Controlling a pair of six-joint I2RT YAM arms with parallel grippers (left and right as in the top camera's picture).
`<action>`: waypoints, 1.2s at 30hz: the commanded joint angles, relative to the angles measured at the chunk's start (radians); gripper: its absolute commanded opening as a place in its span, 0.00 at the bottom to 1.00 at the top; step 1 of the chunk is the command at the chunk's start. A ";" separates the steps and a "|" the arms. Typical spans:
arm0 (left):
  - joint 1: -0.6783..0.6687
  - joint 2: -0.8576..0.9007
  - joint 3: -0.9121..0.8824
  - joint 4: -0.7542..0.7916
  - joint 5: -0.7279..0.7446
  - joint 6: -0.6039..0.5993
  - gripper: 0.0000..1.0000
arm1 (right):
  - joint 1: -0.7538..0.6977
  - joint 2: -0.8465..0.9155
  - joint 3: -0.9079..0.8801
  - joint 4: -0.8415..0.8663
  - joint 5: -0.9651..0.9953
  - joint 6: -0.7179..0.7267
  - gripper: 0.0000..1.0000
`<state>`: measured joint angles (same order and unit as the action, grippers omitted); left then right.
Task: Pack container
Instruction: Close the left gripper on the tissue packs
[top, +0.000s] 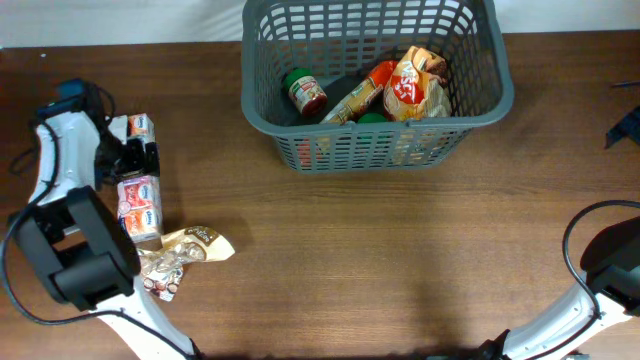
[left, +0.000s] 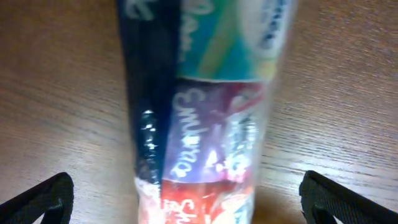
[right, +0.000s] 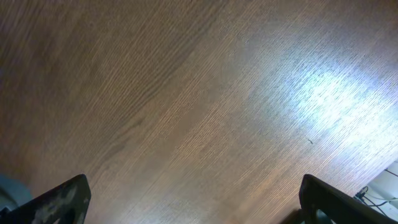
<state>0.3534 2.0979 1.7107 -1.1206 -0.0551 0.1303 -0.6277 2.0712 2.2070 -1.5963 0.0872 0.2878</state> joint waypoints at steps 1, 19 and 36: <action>-0.020 0.016 -0.007 0.006 -0.040 -0.013 0.99 | -0.002 -0.004 -0.005 0.000 0.002 0.009 0.99; -0.012 0.096 -0.007 0.029 -0.039 -0.009 0.99 | -0.002 -0.004 -0.005 0.000 0.002 0.009 0.99; 0.029 0.111 -0.009 0.106 0.067 -0.009 0.99 | -0.002 -0.004 -0.005 0.000 0.002 0.009 0.99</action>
<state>0.3683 2.1998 1.7107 -1.0237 -0.0257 0.1307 -0.6277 2.0712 2.2070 -1.5963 0.0872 0.2886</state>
